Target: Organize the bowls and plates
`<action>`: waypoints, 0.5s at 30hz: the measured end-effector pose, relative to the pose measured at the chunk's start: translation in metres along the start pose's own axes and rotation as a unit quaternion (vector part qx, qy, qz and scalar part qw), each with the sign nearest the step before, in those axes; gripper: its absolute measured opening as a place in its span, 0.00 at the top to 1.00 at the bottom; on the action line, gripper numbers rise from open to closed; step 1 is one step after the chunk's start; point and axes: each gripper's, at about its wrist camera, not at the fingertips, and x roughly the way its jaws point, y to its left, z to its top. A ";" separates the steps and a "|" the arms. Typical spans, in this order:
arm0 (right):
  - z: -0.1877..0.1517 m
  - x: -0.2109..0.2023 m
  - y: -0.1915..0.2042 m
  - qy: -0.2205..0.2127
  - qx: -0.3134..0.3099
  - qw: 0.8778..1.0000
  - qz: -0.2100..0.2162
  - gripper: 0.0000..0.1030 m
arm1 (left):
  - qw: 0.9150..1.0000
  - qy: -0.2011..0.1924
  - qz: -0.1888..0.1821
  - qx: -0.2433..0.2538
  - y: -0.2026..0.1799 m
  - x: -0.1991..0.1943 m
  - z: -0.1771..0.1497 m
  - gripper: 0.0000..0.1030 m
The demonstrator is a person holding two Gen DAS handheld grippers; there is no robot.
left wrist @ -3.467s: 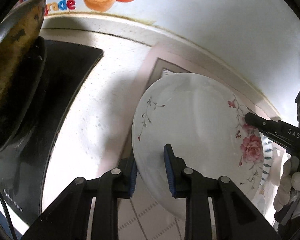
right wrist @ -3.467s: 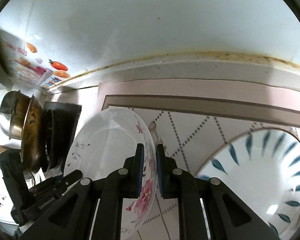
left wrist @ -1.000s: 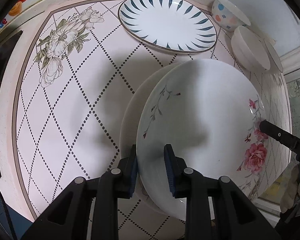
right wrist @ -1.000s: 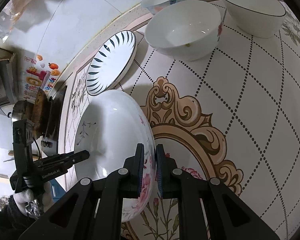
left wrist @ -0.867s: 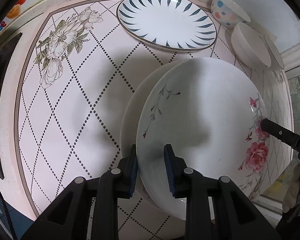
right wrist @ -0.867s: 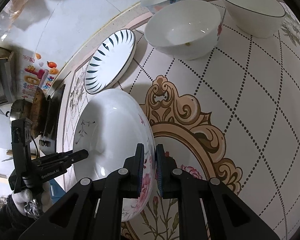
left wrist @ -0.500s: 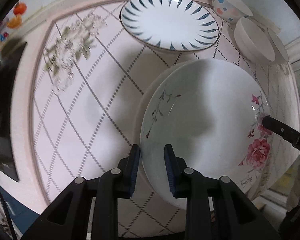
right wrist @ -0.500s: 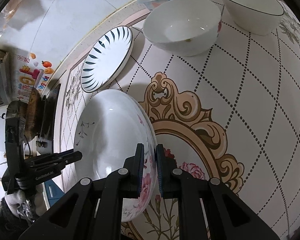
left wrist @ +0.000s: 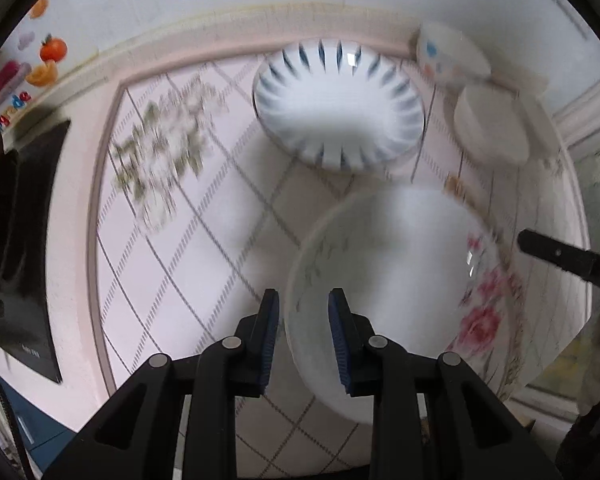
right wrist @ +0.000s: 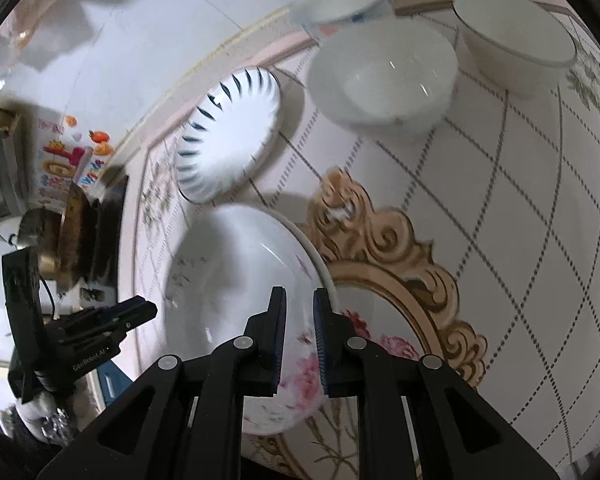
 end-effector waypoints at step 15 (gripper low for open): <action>0.146 0.017 0.062 -0.025 -0.002 1.000 -0.014 0.60 | 0.996 -0.013 -0.037 -0.076 0.057 0.040 0.131 0.72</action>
